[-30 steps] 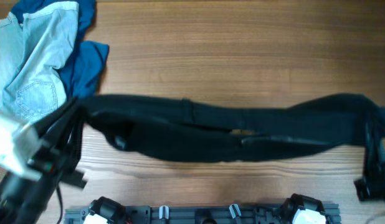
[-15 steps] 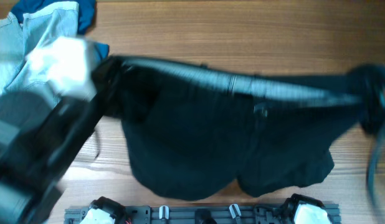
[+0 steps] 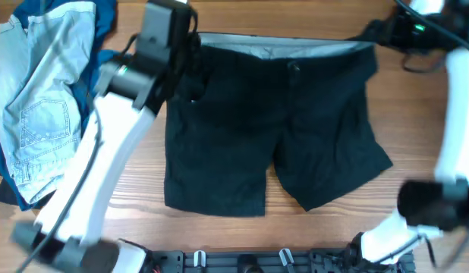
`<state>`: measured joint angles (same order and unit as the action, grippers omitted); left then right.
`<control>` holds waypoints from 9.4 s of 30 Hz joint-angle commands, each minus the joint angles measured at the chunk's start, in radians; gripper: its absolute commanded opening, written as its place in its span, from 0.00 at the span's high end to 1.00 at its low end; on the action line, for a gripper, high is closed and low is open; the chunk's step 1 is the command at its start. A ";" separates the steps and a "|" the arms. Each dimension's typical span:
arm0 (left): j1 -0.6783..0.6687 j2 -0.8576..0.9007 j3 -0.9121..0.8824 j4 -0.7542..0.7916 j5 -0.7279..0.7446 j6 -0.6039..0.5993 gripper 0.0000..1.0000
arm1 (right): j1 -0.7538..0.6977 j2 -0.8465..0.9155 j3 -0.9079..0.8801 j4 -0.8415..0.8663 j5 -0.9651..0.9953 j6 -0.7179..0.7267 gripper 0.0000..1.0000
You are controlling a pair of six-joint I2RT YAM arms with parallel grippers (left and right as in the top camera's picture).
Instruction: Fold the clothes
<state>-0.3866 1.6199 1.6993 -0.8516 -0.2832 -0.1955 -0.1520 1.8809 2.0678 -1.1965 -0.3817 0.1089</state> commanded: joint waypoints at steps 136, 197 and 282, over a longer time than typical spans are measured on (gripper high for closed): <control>0.310 0.314 0.016 0.181 0.056 -0.127 0.00 | 0.471 0.529 -0.070 0.396 0.464 0.103 0.65; 0.310 0.314 0.016 0.174 0.059 -0.127 0.00 | 0.464 0.526 -0.069 0.840 0.496 0.100 0.96; 0.410 0.343 0.016 -0.309 0.185 -0.108 0.16 | 0.270 0.060 -0.407 0.183 0.144 0.230 0.06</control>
<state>0.0315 1.9507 1.7176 -1.1469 -0.0898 -0.2928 0.1024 1.9213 1.7203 -1.0199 -0.1558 0.3294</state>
